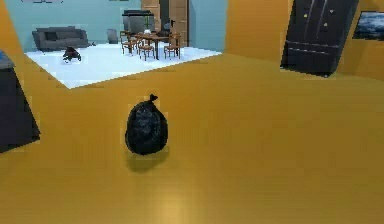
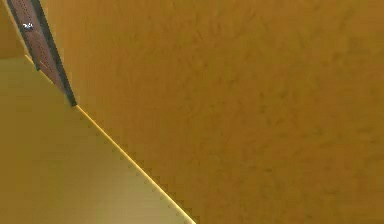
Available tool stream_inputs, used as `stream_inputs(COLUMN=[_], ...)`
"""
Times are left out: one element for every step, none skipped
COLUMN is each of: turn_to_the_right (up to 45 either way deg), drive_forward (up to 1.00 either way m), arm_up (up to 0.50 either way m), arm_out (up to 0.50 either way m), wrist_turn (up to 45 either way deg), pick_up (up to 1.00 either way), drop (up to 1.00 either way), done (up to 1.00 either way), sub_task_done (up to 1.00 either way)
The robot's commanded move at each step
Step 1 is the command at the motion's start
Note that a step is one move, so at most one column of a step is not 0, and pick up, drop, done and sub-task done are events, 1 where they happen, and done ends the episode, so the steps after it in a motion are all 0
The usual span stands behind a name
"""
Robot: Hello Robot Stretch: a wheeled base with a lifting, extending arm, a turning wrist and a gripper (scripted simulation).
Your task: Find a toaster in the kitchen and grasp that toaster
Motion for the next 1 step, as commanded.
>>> stream_inputs(turn_to_the_right=[9.0], drive_forward=[0.00], arm_up=[0.00], arm_out=[0.00], wrist_turn=[0.0], pick_up=[0.00], drop=[0.00], done=[0.00], sub_task_done=[0.00])
